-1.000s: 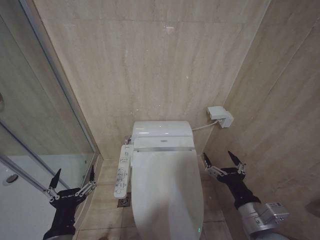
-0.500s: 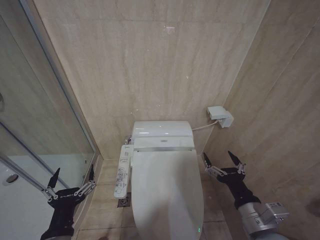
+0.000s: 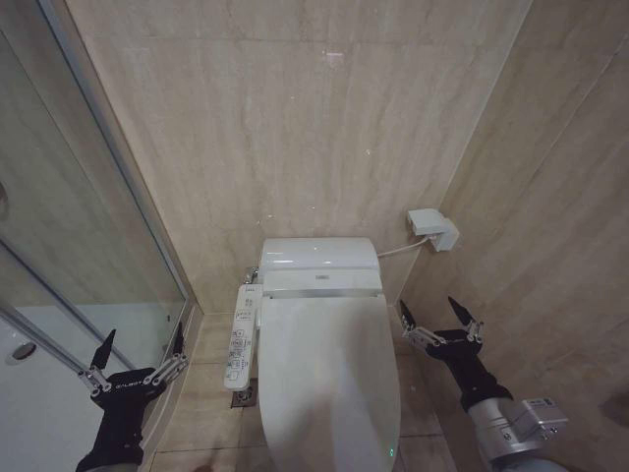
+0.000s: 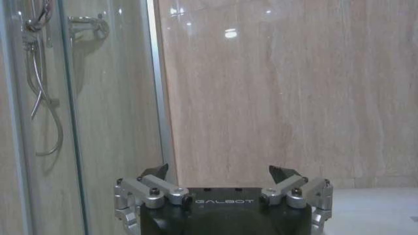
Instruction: Open the toilet lid, clean the toilet bowl with a toilet brush, close the toilet lid, and flush.
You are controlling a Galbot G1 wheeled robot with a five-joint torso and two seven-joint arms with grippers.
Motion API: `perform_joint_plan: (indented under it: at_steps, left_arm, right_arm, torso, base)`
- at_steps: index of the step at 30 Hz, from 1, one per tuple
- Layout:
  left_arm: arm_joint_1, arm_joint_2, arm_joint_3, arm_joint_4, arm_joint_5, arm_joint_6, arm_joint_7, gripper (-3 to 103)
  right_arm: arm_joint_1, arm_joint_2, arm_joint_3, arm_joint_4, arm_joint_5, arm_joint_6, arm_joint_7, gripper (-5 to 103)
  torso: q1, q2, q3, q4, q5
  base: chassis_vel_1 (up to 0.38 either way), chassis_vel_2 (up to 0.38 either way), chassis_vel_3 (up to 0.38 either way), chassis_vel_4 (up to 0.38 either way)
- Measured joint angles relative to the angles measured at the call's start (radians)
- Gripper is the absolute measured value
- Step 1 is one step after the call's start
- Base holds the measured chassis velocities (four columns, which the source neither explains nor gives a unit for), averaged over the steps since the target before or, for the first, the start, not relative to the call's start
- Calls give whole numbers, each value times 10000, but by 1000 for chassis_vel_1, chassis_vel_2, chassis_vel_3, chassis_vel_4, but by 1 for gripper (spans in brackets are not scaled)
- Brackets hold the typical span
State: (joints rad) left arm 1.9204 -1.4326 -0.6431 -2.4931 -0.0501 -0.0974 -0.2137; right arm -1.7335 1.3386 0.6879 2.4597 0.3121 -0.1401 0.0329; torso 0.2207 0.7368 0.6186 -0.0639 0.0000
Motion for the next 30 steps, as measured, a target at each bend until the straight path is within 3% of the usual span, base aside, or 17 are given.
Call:
perform_joint_plan:
  at_steps: [30]
  left_arm:
    - [-3, 0, 7, 29, 12, -4, 3, 100]
  right_arm:
    - [0, 0, 0, 0, 0, 0, 0, 100]
  torso:
    - [0, 0, 0, 0, 0]
  base:
    - [0, 0, 0, 0]
